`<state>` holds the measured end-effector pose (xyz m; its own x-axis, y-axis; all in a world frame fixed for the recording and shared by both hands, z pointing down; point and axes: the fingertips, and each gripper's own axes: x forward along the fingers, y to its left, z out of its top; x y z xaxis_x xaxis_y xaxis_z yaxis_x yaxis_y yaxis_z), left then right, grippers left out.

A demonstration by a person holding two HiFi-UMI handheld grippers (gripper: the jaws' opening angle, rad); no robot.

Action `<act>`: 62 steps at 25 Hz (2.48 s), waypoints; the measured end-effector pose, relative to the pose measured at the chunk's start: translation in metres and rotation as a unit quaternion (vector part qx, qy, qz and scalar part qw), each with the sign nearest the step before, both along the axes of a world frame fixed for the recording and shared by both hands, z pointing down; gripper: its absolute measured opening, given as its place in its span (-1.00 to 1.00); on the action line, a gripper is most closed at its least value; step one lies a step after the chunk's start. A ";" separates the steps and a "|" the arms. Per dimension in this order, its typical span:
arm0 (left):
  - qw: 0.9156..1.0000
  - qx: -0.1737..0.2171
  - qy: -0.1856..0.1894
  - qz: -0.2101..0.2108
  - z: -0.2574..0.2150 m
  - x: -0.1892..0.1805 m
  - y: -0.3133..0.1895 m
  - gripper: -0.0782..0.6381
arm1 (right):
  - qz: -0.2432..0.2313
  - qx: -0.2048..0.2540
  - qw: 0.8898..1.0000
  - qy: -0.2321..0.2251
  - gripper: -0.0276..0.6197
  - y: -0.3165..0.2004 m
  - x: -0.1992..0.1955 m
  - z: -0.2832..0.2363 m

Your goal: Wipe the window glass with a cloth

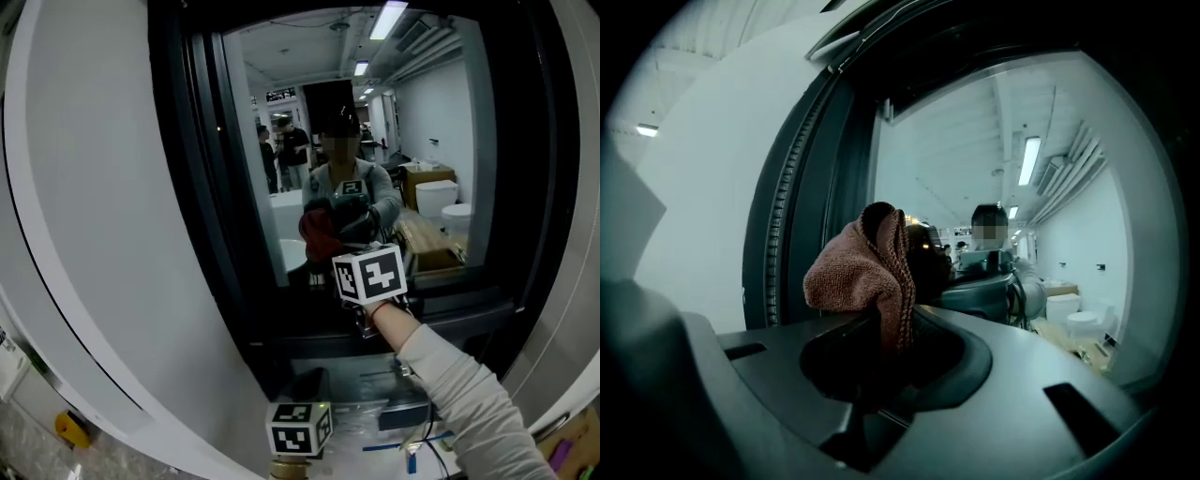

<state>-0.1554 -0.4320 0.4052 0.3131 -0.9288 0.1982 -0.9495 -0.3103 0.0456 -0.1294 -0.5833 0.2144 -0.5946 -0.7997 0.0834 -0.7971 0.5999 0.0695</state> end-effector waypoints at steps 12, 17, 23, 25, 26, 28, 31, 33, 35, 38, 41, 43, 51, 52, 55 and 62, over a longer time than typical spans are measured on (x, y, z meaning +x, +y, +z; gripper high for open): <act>0.998 -0.001 -0.004 0.058 -0.001 0.062 -0.007 -0.77 | 0.070 0.001 0.998 -0.005 -0.70 -0.004 0.115 -0.003; 0.997 0.001 -0.004 0.079 -0.002 0.086 -0.004 -0.77 | 0.104 -0.001 0.995 -0.010 -0.70 -0.002 0.166 0.002; 0.996 -0.003 -0.006 0.092 0.001 0.106 -0.004 -0.77 | 0.139 0.002 0.990 -0.015 -0.70 -0.002 0.226 0.010; 0.995 -0.005 -0.007 0.095 0.002 0.112 -0.005 -0.77 | 0.155 0.003 0.988 -0.019 -0.70 -0.002 0.250 0.011; 0.995 -0.006 -0.007 0.097 0.002 0.115 -0.006 -0.77 | 0.163 0.003 0.986 -0.023 -0.70 -0.003 0.263 0.012; 0.995 -0.007 -0.009 0.100 0.003 0.121 -0.008 -0.77 | 0.179 0.003 0.983 -0.030 -0.70 -0.005 0.287 0.015; 0.994 -0.008 -0.013 0.104 0.004 0.126 -0.012 -0.77 | 0.204 0.003 0.978 -0.031 -0.70 -0.007 0.319 0.020; 0.994 -0.007 -0.013 0.106 0.004 0.129 -0.013 -0.77 | 0.222 0.003 0.975 -0.034 -0.70 -0.008 0.340 0.023; 0.994 -0.007 -0.016 0.106 0.004 0.132 -0.014 -0.77 | 0.240 0.002 0.970 -0.041 -0.70 -0.008 0.362 0.026; 0.994 -0.008 -0.019 0.107 0.004 0.135 -0.016 -0.77 | 0.265 -0.002 0.963 -0.049 -0.70 -0.010 0.389 0.031; 0.994 -0.009 -0.021 0.109 0.002 0.133 -0.018 -0.77 | 0.276 -0.007 0.960 -0.052 -0.70 -0.014 0.398 0.035; 0.994 -0.009 -0.022 0.109 0.001 0.132 -0.019 -0.77 | 0.279 -0.005 0.959 -0.052 -0.70 -0.013 0.399 0.035; 0.995 -0.004 -0.016 0.097 0.002 0.124 -0.009 -0.77 | 0.245 0.037 0.968 -0.044 -0.70 0.023 0.366 0.033; 0.995 -0.004 -0.015 0.096 0.003 0.122 -0.007 -0.77 | 0.236 0.040 0.970 -0.045 -0.70 0.030 0.357 0.034; 0.996 0.000 -0.011 0.091 0.001 0.116 -0.001 -0.77 | 0.208 0.050 0.976 -0.050 -0.70 0.048 0.330 0.034; 0.997 0.004 -0.007 0.076 -0.001 0.100 0.007 -0.77 | 0.149 0.083 0.985 -0.038 -0.70 0.095 0.269 0.041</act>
